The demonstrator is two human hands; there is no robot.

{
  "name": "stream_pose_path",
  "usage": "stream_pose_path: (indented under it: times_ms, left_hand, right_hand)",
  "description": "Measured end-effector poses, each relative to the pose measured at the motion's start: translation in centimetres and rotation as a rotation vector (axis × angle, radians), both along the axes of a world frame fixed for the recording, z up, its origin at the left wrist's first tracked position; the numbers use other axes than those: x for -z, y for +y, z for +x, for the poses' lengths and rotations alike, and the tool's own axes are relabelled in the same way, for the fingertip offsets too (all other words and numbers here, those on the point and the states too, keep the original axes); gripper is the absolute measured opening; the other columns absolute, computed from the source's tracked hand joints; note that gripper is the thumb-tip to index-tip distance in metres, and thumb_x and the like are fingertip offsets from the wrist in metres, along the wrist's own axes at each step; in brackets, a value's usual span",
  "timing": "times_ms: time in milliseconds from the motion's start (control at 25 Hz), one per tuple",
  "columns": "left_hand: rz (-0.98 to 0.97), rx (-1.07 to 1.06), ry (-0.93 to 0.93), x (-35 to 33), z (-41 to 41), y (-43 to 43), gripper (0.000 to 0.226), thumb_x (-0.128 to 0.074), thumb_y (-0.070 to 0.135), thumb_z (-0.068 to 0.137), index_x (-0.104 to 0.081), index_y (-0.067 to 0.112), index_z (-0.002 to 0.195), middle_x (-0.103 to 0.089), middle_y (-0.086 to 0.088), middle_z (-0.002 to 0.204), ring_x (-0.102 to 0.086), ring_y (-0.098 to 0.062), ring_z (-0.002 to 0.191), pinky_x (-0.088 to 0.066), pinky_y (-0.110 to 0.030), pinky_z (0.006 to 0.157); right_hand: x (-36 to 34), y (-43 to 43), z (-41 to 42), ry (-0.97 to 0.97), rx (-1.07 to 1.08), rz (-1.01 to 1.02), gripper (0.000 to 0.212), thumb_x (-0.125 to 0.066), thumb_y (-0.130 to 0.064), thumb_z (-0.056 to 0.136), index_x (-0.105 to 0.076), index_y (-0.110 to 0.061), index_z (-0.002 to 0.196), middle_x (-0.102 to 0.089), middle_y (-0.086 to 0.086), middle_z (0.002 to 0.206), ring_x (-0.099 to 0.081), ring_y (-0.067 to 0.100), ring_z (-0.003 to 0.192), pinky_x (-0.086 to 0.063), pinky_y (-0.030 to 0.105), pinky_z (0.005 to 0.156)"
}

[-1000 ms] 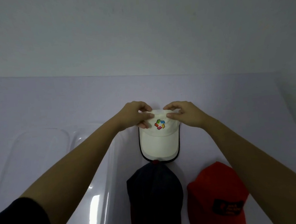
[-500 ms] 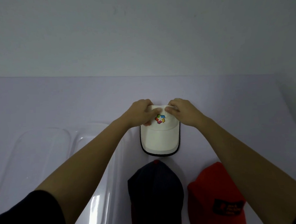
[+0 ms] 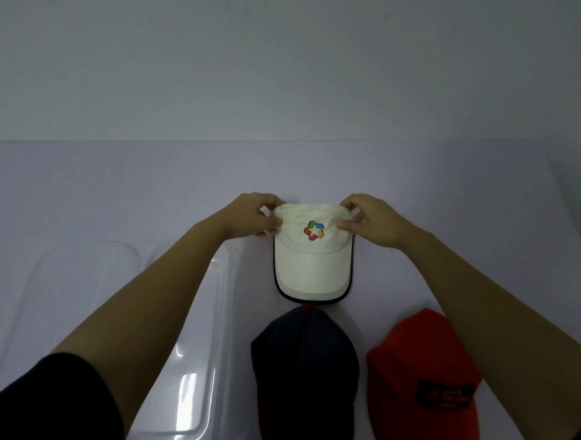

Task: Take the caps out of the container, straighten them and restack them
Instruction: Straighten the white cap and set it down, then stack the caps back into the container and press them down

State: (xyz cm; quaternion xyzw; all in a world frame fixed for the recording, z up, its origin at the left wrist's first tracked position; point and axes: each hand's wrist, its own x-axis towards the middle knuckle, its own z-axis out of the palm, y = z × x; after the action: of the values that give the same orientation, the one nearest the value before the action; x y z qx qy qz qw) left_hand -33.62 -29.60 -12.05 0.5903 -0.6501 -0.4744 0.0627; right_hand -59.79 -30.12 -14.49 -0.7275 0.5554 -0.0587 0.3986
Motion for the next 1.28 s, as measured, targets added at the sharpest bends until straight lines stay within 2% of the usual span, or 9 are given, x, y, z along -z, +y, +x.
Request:
stream_pose_path:
  times_ms: [120,240,320,440,560,640,760,1000,1280]
  left_hand:
    - [-0.183,0.046,-0.172,-2.6,0.5,0.7,0.059,-0.062,0.014,0.087,-0.038,0.012,0.141,-0.043,-0.012,0.141,-0.062,-0.022,0.102,-0.047,-0.021,0.080]
    - [-0.236,-0.226,-0.039,-5.9,0.7,5.1,0.046,-0.057,0.016,0.091,-0.046,0.013,0.136,-0.052,-0.006,0.136,-0.057,-0.016,0.113,-0.040,-0.023,0.090]
    - [-0.100,-0.418,0.151,-6.4,-0.2,10.0,0.042,-0.056,0.019,0.092,-0.050,0.014,0.133,-0.056,-0.004,0.132,-0.054,-0.014,0.116,-0.039,-0.024,0.094]
    - [0.115,-0.424,0.034,-4.7,-2.8,16.5,0.053,-0.047,0.036,0.095,-0.038,0.011,0.141,-0.046,-0.008,0.143,-0.045,-0.020,0.128,-0.034,-0.030,0.104]
    - [0.164,-0.424,-0.037,-2.2,-4.6,19.3,0.052,-0.036,0.043,0.098,-0.044,0.006,0.133,-0.057,-0.011,0.127,-0.053,-0.018,0.107,-0.041,-0.028,0.087]
    - [0.031,-0.474,0.033,-0.6,-5.5,20.3,0.041,-0.035,0.037,0.099,-0.059,0.003,0.100,-0.063,-0.006,0.089,-0.054,-0.016,0.081,-0.039,-0.023,0.064]
    - [-0.159,-0.579,0.142,0.6,-6.3,21.1,0.036,-0.034,0.025,0.101,-0.045,0.008,0.071,-0.045,0.002,0.062,-0.042,-0.009,0.057,-0.034,-0.015,0.052]
    - [-0.201,-0.722,0.251,1.3,-6.7,20.9,0.045,-0.028,0.028,0.102,-0.040,0.013,0.062,-0.044,0.002,0.059,-0.040,-0.006,0.055,-0.035,-0.011,0.050]
    - [-0.137,-0.719,0.264,2.1,-6.3,20.5,0.047,-0.030,0.037,0.101,-0.045,0.009,0.065,-0.047,-0.002,0.061,-0.043,-0.010,0.060,-0.037,-0.027,0.061]
  right_hand:
    - [-1.9,0.9,-0.3,0.065,0.061,-0.208,0.063,-0.069,-0.031,0.081,-0.043,-0.010,0.134,-0.041,0.016,0.134,-0.046,0.027,0.118,-0.040,0.041,0.102]
    - [-5.5,5.8,-0.3,-0.162,0.261,-0.462,0.038,-0.062,-0.015,0.088,-0.051,-0.008,0.124,-0.053,0.011,0.122,-0.053,0.016,0.099,-0.041,0.011,0.086]
    - [-7.1,10.9,1.3,-0.327,0.393,-0.274,0.025,-0.057,-0.016,0.091,-0.054,-0.015,0.116,-0.058,0.001,0.112,-0.055,0.008,0.093,-0.038,0.000,0.076]
    - [-5.4,17.4,4.1,-0.321,0.471,0.121,0.039,-0.050,-0.031,0.094,-0.045,-0.016,0.129,-0.050,-0.001,0.125,-0.051,0.012,0.112,-0.042,0.018,0.092]
    - [-2.5,20.1,6.2,-0.199,0.471,0.220,0.056,-0.044,-0.042,0.094,-0.036,-0.009,0.138,-0.043,0.008,0.140,-0.045,0.022,0.126,-0.038,0.034,0.104]
    - [-1.7,20.8,7.0,-0.185,0.480,0.214,0.049,-0.045,-0.042,0.094,-0.045,-0.008,0.129,-0.054,0.010,0.130,-0.053,0.025,0.116,-0.042,0.031,0.094]
    - [-1.5,21.1,7.7,-0.248,0.562,0.156,0.035,-0.041,-0.037,0.097,-0.053,-0.009,0.113,-0.062,0.008,0.105,-0.058,0.024,0.096,-0.041,0.029,0.075]
    - [-1.3,21.0,8.1,-0.293,0.636,0.102,0.043,-0.030,-0.033,0.100,-0.055,0.002,0.100,-0.062,0.023,0.100,-0.058,0.035,0.095,-0.046,0.039,0.079]
    - [-0.7,21.0,8.1,-0.310,0.679,0.080,0.044,-0.027,-0.036,0.100,-0.056,-0.004,0.101,-0.063,0.018,0.097,-0.060,0.026,0.088,-0.047,0.038,0.079]
